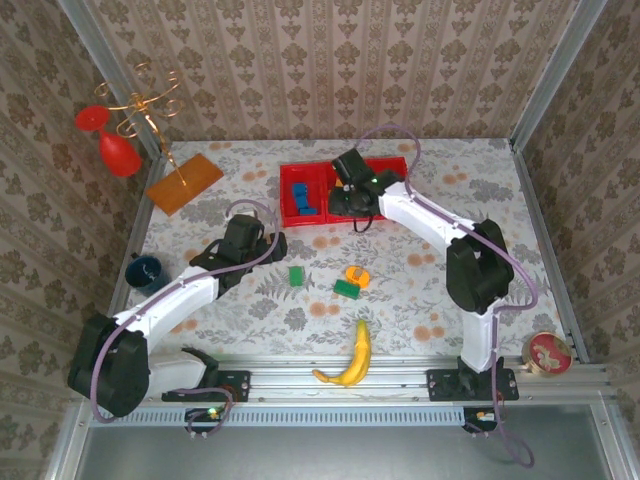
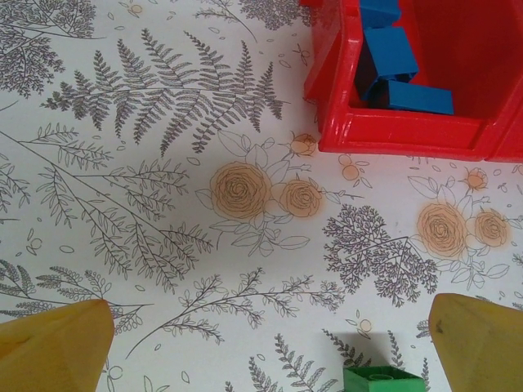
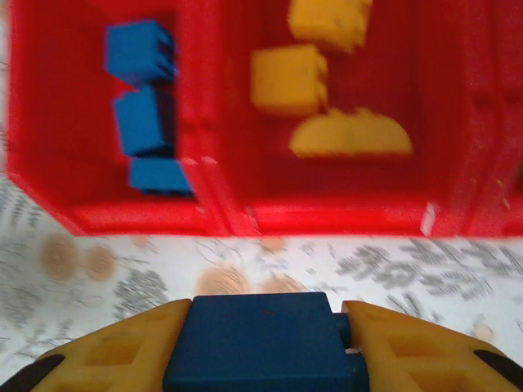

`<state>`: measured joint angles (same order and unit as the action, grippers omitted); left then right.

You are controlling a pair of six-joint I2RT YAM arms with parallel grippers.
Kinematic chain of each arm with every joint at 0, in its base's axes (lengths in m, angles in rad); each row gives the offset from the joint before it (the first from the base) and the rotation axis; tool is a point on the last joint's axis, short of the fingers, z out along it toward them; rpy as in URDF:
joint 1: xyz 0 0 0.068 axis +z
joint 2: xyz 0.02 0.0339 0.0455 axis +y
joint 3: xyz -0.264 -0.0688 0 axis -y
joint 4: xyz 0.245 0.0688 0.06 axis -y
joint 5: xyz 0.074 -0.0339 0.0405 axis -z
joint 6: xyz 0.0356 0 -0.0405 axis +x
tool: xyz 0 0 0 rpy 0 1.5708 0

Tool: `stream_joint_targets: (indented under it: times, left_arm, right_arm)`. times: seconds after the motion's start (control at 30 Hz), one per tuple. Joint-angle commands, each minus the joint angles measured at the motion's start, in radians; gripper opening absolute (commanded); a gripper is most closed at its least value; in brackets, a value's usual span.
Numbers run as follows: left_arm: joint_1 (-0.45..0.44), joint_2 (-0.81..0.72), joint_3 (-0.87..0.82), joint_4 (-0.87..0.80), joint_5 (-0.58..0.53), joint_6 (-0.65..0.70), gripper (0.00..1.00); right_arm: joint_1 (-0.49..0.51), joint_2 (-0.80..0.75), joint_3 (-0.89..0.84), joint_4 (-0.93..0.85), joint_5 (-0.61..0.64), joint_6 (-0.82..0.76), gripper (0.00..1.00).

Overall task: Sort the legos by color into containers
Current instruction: Place the lego in the container.

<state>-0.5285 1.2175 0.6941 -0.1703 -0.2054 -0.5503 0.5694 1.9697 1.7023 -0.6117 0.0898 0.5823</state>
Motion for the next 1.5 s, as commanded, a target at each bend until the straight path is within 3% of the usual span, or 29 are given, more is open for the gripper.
stream_joint_targets:
  times: [0.0, 0.73, 0.97, 1.2, 1.47]
  left_arm:
    - [0.005, -0.025, -0.016, 0.010, 0.000, -0.018, 1.00]
    - [0.005, -0.010, -0.038, 0.055, 0.060, -0.022, 1.00]
    - [0.001, -0.009, -0.042, 0.055, 0.086, -0.019, 1.00]
    - [-0.043, 0.003, -0.043, 0.046, 0.093, -0.028, 1.00]
    - [-0.098, 0.005, -0.054, 0.028, 0.082, -0.058, 1.00]
  right_arm:
    - [0.015, 0.073, 0.093, -0.010, 0.008, -0.038, 0.27]
    - [0.037, 0.483, 0.708, -0.108, 0.079, -0.179, 0.27]
    - [0.037, 0.543, 0.800, -0.111, 0.090, -0.213, 0.35]
    - [0.034, 0.563, 0.837, -0.117, 0.096, -0.215, 0.54]
    - [0.034, 0.532, 0.840, -0.130, 0.110, -0.234, 0.62]
